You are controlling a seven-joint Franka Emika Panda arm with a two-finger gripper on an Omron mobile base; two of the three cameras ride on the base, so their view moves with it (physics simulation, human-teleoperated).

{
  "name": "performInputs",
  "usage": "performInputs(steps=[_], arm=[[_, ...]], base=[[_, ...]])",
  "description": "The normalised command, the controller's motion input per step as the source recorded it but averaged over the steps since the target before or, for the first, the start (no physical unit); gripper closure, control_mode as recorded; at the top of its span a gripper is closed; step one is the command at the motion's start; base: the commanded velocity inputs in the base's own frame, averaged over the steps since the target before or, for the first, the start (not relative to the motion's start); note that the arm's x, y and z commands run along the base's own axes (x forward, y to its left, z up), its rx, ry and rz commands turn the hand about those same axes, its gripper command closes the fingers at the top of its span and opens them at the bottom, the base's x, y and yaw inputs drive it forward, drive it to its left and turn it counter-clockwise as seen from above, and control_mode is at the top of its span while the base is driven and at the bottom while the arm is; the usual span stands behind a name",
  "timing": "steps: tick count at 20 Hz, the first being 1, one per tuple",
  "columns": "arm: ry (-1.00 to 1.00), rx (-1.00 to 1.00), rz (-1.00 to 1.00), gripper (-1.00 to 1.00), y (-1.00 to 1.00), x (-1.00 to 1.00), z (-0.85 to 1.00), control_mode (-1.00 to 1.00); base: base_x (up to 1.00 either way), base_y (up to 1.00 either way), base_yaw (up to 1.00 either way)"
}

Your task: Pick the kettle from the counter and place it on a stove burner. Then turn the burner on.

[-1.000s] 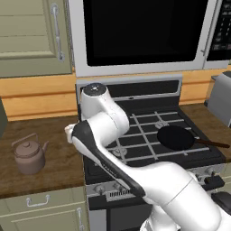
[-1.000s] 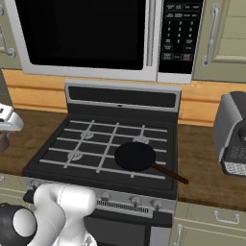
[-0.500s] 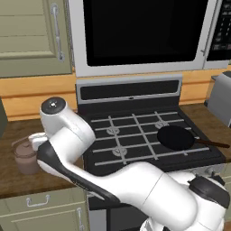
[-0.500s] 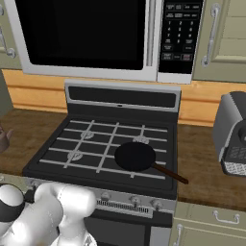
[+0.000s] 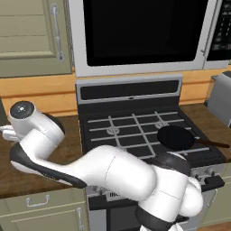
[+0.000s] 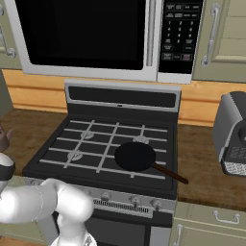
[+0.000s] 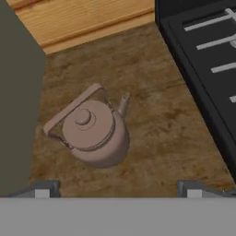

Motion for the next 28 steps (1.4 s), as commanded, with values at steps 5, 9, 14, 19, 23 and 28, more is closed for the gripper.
performInputs(steps=[5,9,14,19,23,28], arm=[[0.00,0.00,-0.10,-1.00,0.38,0.80,-0.07,-1.00],[0.08,0.01,0.00,-1.00,0.00,0.48,-0.12,-1.00],[0.25,0.00,0.00,-1.00,0.02,0.44,-0.31,-1.00],[0.24,0.00,0.00,-1.00,0.14,0.43,-0.20,-1.00],[0.13,0.00,0.00,-1.00,0.22,0.12,-0.43,-1.00],[0.04,0.01,0.00,-1.00,0.36,0.02,-0.42,-1.00]], base=[[0.00,0.00,0.00],[0.00,0.00,0.00],[0.00,0.00,0.00],[0.00,0.00,0.00],[0.00,0.00,0.00],[0.00,0.00,0.00]])
